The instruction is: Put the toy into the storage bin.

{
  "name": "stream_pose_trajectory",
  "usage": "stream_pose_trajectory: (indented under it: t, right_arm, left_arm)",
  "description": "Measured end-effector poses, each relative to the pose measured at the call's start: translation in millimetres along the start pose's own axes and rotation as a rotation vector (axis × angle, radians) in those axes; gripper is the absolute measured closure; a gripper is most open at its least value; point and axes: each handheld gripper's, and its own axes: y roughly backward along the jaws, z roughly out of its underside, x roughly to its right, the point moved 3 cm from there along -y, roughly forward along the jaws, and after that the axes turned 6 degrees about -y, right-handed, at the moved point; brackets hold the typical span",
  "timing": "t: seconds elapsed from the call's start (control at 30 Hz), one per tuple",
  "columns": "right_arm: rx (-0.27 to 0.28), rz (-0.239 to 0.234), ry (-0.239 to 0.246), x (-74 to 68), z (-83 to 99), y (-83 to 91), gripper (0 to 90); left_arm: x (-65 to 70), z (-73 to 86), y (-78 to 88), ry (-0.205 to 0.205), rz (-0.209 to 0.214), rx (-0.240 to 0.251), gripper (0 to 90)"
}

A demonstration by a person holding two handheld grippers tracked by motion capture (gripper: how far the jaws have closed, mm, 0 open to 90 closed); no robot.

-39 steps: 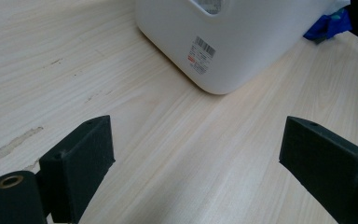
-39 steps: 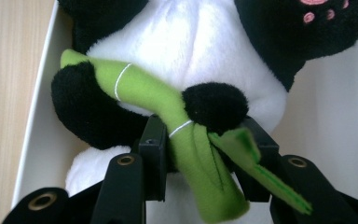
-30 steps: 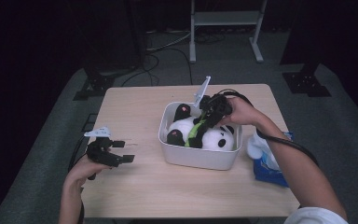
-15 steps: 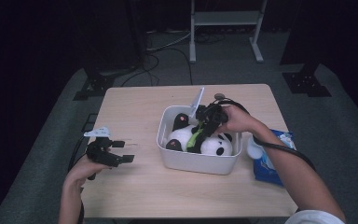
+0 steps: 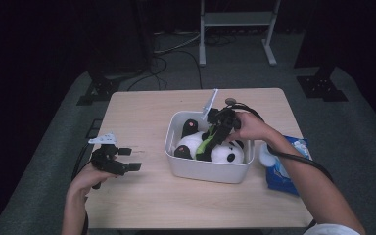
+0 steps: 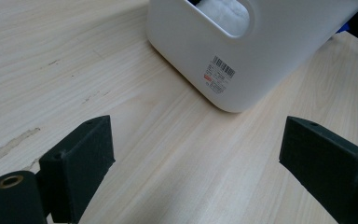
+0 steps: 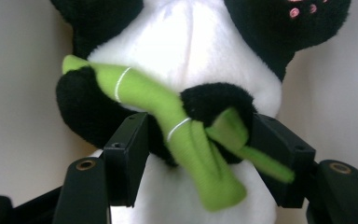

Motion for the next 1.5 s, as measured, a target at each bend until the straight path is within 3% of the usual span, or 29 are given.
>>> stream_pose_trajectory:
  t: [0.23,0.3,0.67,1.5]
  right_arm:
    - [0.018,0.01,-0.006,-2.3,3.2,11.1,34.7]
    - [0.051,0.012,-0.035,-1.5,5.3,19.0,32.0]
    - [0.144,0.048,-0.05,-5.0,14.3,54.7,30.6]
    - [0.246,0.101,-0.111,-15.0,48.4,108.6,28.2]
  left_arm:
    - [0.2,0.0,-0.3,-0.001,0.002,-0.001,8.7]
    - [0.4,0.3,-0.3,0.0,0.001,-0.003,8.7]
    - [1.7,-0.2,1.7,-0.003,-0.003,0.005,8.7]
    - [2.2,0.8,2.9,0.003,-0.007,0.006,8.7]
